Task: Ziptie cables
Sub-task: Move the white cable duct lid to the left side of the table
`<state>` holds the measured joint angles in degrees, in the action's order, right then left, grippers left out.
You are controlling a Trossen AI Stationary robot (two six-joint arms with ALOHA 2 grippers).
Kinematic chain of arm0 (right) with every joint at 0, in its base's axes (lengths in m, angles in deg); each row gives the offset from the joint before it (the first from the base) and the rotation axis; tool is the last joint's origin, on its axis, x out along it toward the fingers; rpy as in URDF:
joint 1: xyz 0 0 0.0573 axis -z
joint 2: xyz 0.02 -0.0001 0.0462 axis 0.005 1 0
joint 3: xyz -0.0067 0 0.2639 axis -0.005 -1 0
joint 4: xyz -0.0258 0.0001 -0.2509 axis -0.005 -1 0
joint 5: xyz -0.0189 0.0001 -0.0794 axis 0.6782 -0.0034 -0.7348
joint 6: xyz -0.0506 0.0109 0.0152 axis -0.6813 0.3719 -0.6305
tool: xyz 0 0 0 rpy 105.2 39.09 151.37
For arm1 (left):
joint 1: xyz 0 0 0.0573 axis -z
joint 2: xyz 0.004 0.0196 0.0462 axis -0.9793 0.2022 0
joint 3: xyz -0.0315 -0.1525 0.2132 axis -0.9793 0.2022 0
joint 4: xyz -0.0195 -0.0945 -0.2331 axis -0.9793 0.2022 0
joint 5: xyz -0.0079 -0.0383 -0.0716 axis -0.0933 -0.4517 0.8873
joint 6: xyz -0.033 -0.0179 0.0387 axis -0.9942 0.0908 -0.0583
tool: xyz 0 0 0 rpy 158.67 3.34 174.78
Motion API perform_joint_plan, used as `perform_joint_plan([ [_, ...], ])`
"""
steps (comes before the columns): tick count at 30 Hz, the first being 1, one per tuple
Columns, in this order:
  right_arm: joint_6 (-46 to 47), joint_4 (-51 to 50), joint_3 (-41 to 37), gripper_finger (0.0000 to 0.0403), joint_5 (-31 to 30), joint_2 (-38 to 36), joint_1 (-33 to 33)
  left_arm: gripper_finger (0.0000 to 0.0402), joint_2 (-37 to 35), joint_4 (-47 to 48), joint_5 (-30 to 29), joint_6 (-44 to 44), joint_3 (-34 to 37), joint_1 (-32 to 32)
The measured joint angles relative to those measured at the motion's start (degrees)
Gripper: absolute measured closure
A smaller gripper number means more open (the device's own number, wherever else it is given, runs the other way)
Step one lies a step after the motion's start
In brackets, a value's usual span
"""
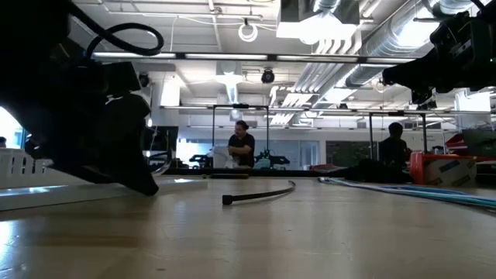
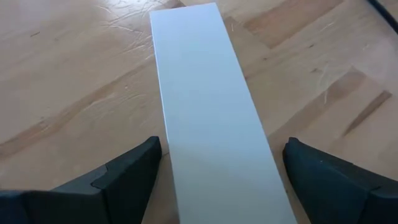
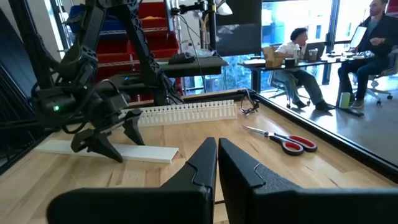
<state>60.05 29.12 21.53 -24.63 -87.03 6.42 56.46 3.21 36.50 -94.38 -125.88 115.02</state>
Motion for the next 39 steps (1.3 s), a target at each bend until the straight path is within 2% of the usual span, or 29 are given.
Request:
perform_joint_plan([
  [5, 0.0, 0.01, 0.02, 0.0402, 0.0, 0.0, 0.0, 0.0088, 1.83, 0.33, -0.34, -5.04, -0.02, 1.02],
  [8, 0.0, 0.01, 0.01, 0.0402, 0.0, 0.0, 0.0, 0.0111, 2.93, 0.45, -1.4, -8.1, -0.02, 1.85],
  [15, -0.01, 0.01, 0.01, 0.0402, 0.0, 0.01, 0.0, 0.0221, 3.27, 0.11, -3.86, -15.96, 0.09, 3.05],
  [19, -0.02, 0.02, 0.02, 0.0402, 0.0, 0.0, 0.0, 0.0291, 3.38, -0.24, -3.86, -16.25, 0.12, 3.15],
  [22, 0.0, 0.01, 0.01, 0.0402, 0.0, 0.02, 0.0, 0.033, 3.24, 0.53, -4.28, -15.82, 0.11, 3.14],
  [25, 0.0, 0.0, 0.02, 0.0402, 0.0, 0.02, 0.0, 0.0351, 2.26, 3.89, -3.55, -15.31, 0.07, 3.14],
  [28, 0.0, 0.01, 0.01, 0.0402, 0.0, 0.0, 0.0, 0.0353, 0.23, 9.07, -3.04, -14.87, 0.26, 3.18],
  [31, 0.0, 0.0, 0.0, 0.0402, 0.02, 0.02, 0.0, 0.0332, -3.46, 12.15, 0.27, -11.03, 0.55, 3.12],
  [35, 0.0, 0.0, 0.02, 0.0402, 0.0, 0.02, 0.0, 0.0276, -8.35, 11.61, 2.57, -4.32, 0.46, 3.12],
  [39, 0.0, 0.0, 0.02, 0.0402, 0.0, 0.02, 0.0, 0.0214, -9.25, 7.49, 5.46, 1.84, 0.42, 3.4],
])
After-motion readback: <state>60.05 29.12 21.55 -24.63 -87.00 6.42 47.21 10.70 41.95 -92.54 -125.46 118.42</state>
